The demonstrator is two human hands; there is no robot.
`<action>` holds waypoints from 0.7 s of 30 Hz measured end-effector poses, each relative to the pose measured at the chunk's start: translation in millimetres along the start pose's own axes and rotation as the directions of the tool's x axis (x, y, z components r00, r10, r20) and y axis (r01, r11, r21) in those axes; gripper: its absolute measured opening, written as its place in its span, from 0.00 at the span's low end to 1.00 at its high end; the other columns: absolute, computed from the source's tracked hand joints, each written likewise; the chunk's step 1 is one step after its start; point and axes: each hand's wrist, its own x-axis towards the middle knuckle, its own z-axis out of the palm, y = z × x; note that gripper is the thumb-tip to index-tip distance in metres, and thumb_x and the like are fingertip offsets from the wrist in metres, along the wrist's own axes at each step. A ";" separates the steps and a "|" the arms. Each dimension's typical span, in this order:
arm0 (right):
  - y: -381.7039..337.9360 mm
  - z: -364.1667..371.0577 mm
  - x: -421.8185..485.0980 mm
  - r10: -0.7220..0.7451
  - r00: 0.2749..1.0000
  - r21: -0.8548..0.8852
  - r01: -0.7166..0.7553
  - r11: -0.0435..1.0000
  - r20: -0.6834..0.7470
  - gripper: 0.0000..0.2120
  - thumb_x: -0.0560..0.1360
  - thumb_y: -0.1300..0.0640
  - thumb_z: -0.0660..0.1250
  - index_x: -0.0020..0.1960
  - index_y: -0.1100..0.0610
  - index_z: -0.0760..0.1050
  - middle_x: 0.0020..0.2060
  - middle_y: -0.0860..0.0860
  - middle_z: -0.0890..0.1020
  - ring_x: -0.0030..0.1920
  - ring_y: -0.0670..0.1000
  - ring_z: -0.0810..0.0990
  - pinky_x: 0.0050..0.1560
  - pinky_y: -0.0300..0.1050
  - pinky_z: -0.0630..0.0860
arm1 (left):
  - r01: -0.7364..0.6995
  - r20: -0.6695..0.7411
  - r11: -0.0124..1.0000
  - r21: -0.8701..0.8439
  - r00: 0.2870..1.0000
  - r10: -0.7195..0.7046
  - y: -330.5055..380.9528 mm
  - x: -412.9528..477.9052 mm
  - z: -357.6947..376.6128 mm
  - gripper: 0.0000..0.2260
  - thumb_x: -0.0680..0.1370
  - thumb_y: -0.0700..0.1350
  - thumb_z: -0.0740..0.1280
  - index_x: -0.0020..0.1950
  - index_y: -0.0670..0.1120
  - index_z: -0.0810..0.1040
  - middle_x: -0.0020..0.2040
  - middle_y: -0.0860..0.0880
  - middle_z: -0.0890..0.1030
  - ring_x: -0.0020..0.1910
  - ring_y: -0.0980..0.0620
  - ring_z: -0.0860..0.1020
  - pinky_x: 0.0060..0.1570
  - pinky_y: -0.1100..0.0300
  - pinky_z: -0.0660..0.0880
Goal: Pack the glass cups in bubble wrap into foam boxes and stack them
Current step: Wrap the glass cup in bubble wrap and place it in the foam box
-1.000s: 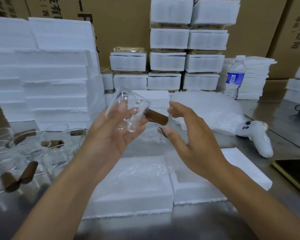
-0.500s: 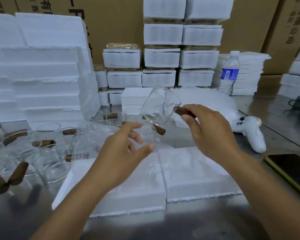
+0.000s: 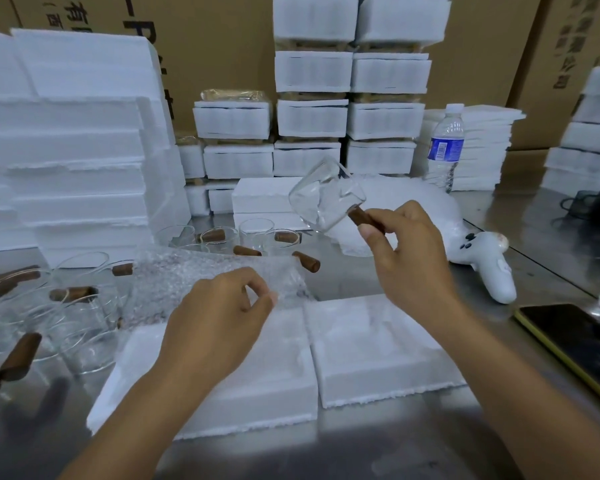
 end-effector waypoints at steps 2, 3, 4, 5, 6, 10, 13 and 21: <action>-1.5 0.0 1.0 0.026 0.999 0.079 -0.027 0.997 0.019 0.11 0.79 0.55 0.61 0.58 0.54 0.78 0.39 0.42 0.67 0.43 0.44 0.70 0.40 0.24 0.63 | 0.025 -0.064 0.988 -0.153 0.997 -0.035 -1.4 3.9 -1.8 0.07 0.75 0.50 0.68 0.37 0.54 0.76 0.22 0.56 0.71 0.25 0.59 0.71 0.28 0.65 0.66; -2.4 0.2 0.9 0.032 0.999 0.110 -0.035 0.993 0.027 0.10 0.78 0.55 0.62 0.56 0.53 0.79 0.40 0.43 0.68 0.42 0.42 0.71 0.40 0.22 0.63 | 0.029 -0.094 0.976 -0.215 0.994 -0.050 -1.9 5.5 -2.4 0.07 0.75 0.49 0.69 0.37 0.53 0.76 0.21 0.55 0.70 0.24 0.59 0.70 0.27 0.69 0.64; -3.3 0.4 0.6 0.034 0.999 0.131 -0.038 0.991 0.032 0.10 0.78 0.56 0.62 0.55 0.53 0.79 0.40 0.43 0.68 0.42 0.40 0.72 0.41 0.21 0.63 | 0.029 -0.118 0.964 -0.266 0.991 -0.062 -2.1 6.7 -2.8 0.07 0.75 0.48 0.69 0.38 0.52 0.77 0.21 0.55 0.70 0.23 0.59 0.69 0.26 0.71 0.64; -3.9 0.7 0.2 0.034 0.999 0.143 -0.039 0.989 0.038 0.09 0.78 0.56 0.62 0.55 0.53 0.79 0.40 0.43 0.69 0.42 0.39 0.72 0.41 0.21 0.63 | 0.028 -0.138 0.949 -0.315 0.988 -0.075 -2.0 7.6 -3.1 0.06 0.75 0.47 0.70 0.38 0.51 0.77 0.21 0.55 0.70 0.22 0.60 0.69 0.26 0.72 0.65; -4.1 1.2 -0.4 0.032 0.998 0.148 -0.039 0.988 0.046 0.09 0.78 0.56 0.62 0.54 0.53 0.79 0.40 0.44 0.69 0.42 0.39 0.72 0.41 0.21 0.63 | 0.030 -0.155 0.929 -0.369 0.984 -0.093 -1.9 8.3 -3.1 0.06 0.75 0.46 0.70 0.38 0.51 0.77 0.21 0.56 0.70 0.21 0.60 0.68 0.25 0.72 0.64; -3.1 1.5 -1.7 0.014 0.992 0.128 -0.030 0.991 0.123 0.08 0.78 0.55 0.62 0.53 0.51 0.79 0.40 0.44 0.69 0.42 0.41 0.72 0.39 0.23 0.64 | 0.024 -0.214 0.845 -0.534 0.963 -0.162 -1.1 10.0 -4.3 0.05 0.74 0.46 0.71 0.39 0.51 0.78 0.22 0.56 0.71 0.22 0.60 0.67 0.23 0.72 0.64; -1.3 1.8 -3.5 -0.011 0.976 0.029 0.005 1.000 0.216 0.09 0.79 0.52 0.60 0.54 0.50 0.78 0.41 0.43 0.68 0.42 0.43 0.72 0.39 0.29 0.65 | -0.033 -0.269 0.803 -0.595 0.949 -0.161 0.9 8.8 -6.2 0.06 0.74 0.45 0.71 0.38 0.53 0.79 0.24 0.56 0.72 0.24 0.60 0.69 0.25 0.73 0.64; -14.6 4.6 -15.2 -0.121 0.940 -0.013 0.132 0.991 0.319 0.08 0.79 0.51 0.61 0.54 0.46 0.77 0.41 0.44 0.68 0.41 0.46 0.73 0.42 0.43 0.72 | -0.290 -0.335 0.815 -0.502 0.934 0.125 17.4 -0.7 -9.4 0.01 0.70 0.52 0.69 0.38 0.57 0.79 0.37 0.54 0.80 0.34 0.55 0.76 0.37 0.61 0.74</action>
